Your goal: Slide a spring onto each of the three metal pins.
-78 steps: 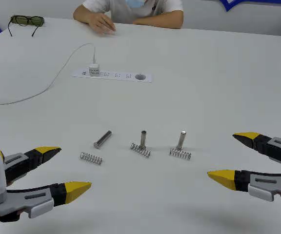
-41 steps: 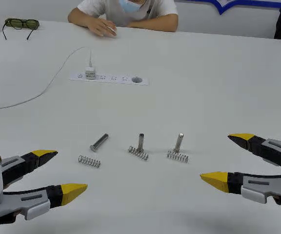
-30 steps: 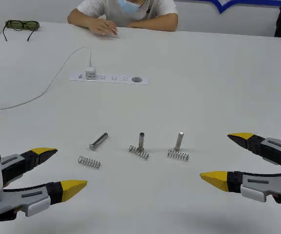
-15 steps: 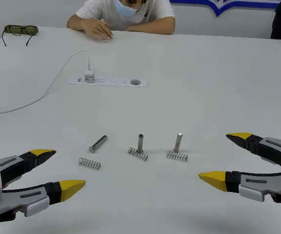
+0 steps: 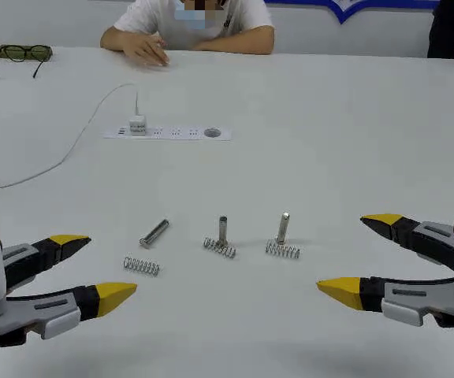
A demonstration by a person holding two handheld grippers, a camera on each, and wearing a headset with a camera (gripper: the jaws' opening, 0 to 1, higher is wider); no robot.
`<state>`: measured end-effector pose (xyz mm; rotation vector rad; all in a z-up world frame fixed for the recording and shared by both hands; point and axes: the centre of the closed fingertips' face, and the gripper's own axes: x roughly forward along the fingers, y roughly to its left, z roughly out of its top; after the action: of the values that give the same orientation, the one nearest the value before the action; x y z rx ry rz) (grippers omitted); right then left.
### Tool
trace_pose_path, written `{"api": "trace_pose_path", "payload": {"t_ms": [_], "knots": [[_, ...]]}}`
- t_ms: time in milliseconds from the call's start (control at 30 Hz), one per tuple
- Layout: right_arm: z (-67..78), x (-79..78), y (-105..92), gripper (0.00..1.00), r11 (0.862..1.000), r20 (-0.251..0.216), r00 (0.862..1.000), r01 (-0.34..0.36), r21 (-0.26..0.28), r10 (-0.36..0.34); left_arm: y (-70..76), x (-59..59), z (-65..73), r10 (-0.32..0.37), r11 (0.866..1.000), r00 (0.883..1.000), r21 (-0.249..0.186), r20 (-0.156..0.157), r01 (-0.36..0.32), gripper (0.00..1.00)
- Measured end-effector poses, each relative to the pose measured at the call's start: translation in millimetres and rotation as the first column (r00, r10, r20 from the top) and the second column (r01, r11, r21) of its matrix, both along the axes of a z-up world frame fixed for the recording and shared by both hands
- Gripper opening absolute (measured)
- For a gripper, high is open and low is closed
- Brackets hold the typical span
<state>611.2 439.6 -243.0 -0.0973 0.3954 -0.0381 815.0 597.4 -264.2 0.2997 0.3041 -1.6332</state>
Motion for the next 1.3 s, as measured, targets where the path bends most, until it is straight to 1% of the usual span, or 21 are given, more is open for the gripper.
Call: {"api": "trace_pose_path", "payload": {"t_ms": [133,300,367,567,633,800,933,1033,1133,1233,1300], "knots": [[-1.4,0.9,-0.8,0.73,1.000,-0.003,1.000,-0.003,0.003,0.003,-10.0,5.8,0.1,-0.007,1.000,1.000,0.014,0.014,0.007,0.60],[-7.6,1.9,0.3,0.73,1.000,-0.014,1.000,-0.012,0.012,0.012,-25.4,11.1,-4.3,-0.034,0.998,0.999,0.058,0.040,0.031,0.58],[-9.9,1.6,-0.1,0.73,1.000,-0.018,1.000,-0.013,0.016,0.013,-30.6,12.2,-5.4,-0.042,0.997,0.998,0.066,0.047,0.039,0.57],[-14.0,-0.2,-2.8,0.73,1.000,-0.025,1.000,-0.006,0.029,0.006,-50.8,19.1,-14.4,-0.055,0.992,0.996,0.113,0.066,0.048,0.50],[-15.1,-0.3,-2.9,0.73,1.000,-0.028,1.000,-0.005,0.031,0.006,-56.1,19.7,-16.1,-0.058,0.991,0.996,0.124,0.064,0.050,0.49],[-18.0,-0.2,-1.7,0.73,0.999,-0.035,0.999,-0.006,0.036,0.007,-72.1,22.4,-20.7,-0.067,0.986,0.995,0.155,0.076,0.054,0.45],[-18.7,-0.8,-1.4,0.73,0.999,-0.035,0.999,-0.004,0.038,0.005,-80.7,25.7,-25.7,-0.064,0.982,0.994,0.183,0.085,0.047,0.39],[-19.6,-1.8,-1.6,0.73,0.999,-0.037,0.999,0.000,0.040,0.002,-86.9,26.7,-29.4,-0.064,0.978,0.994,0.201,0.088,0.046,0.37],[-21.1,-2.5,-1.5,0.73,0.999,-0.041,0.999,0.002,0.041,0.000,-93.0,31.6,-33.8,-0.051,0.973,0.994,0.228,0.096,0.028,0.33],[-21.5,-2.2,-1.2,0.73,0.999,-0.044,0.999,0.001,0.040,0.001,-98.1,36.3,-37.2,-0.035,0.969,0.995,0.248,0.090,0.012,0.30],[-21.3,-2.0,-1.0,0.73,0.999,-0.043,0.999,0.000,0.040,0.001,-100.2,38.6,-39.6,-0.028,0.965,0.995,0.261,0.092,0.003,0.29]]}}
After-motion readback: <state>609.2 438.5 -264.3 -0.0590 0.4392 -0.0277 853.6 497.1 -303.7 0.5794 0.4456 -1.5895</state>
